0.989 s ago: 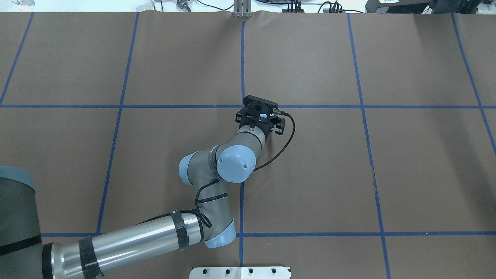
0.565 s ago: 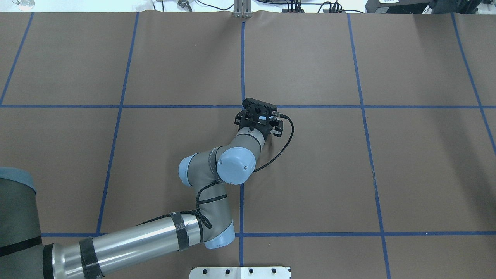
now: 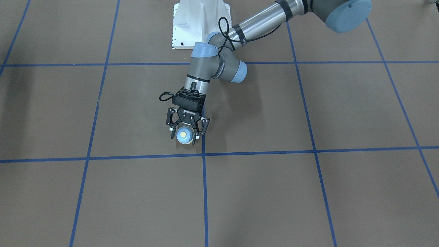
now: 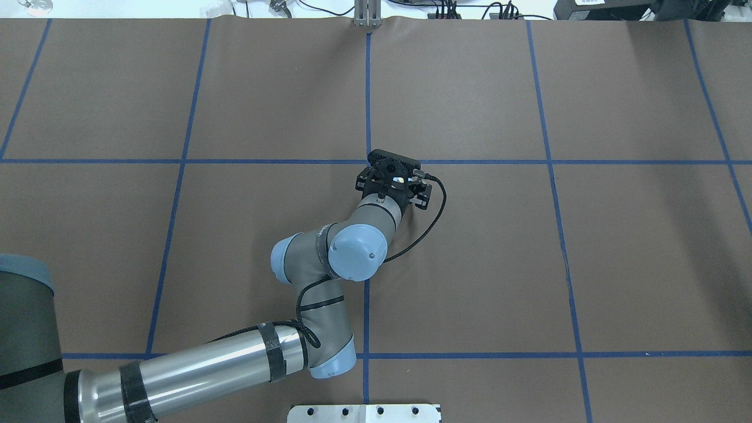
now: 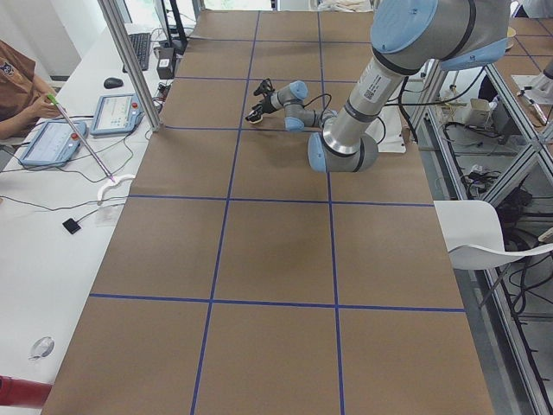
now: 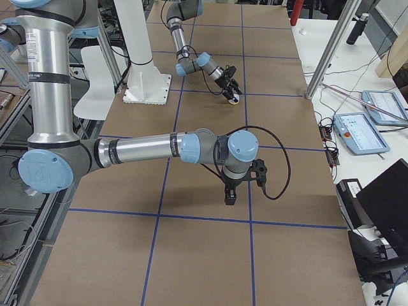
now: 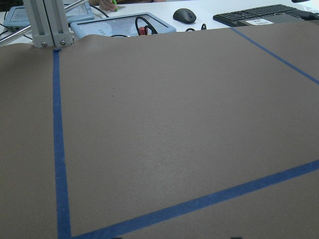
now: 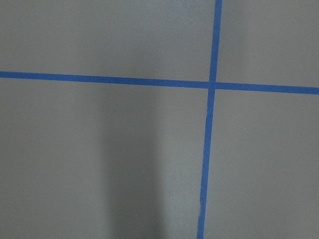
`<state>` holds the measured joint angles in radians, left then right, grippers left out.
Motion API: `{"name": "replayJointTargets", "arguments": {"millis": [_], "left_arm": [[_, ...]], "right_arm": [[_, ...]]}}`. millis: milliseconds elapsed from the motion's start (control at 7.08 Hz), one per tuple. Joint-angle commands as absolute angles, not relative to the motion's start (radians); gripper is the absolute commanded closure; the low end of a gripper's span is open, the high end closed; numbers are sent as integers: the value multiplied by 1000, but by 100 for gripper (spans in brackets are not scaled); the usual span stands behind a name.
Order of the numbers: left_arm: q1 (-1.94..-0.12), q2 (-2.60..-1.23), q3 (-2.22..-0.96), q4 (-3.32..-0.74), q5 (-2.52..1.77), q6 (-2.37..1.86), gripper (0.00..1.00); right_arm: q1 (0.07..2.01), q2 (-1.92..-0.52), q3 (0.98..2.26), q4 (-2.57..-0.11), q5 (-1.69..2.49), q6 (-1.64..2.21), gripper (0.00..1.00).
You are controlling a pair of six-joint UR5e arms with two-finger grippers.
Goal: Place and press bell with both arms
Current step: 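Lower the bell onto the table center and open the left gripper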
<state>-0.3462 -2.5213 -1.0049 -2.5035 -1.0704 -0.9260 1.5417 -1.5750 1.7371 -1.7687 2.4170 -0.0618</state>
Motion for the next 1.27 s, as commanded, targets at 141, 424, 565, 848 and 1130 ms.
{"name": "replayJointTargets", "arguments": {"millis": [141, 424, 565, 848, 1130], "left_arm": [[-345, -2525, -1053, -2530, -1078, -937, 0], [-391, -2531, -1120, -2511, -1162, -940, 0], [-441, -2531, -1120, -2441, -1237, -946, 0], [-547, -2523, -1173, -2260, -1409, -946, 0], [-682, -2514, -1203, -2093, -1652, -933, 0]], "right_arm": [[1542, -1556, 1747, -1761, 2421, -63, 0], [1542, -1554, 1773, -1759, 2427, -63, 0], [1539, -1537, 1787, -1759, 2427, -55, 0], [1536, -1505, 1787, -1758, 2486, 23, 0], [1430, -1392, 1787, -1761, 2470, 171, 0]]}}
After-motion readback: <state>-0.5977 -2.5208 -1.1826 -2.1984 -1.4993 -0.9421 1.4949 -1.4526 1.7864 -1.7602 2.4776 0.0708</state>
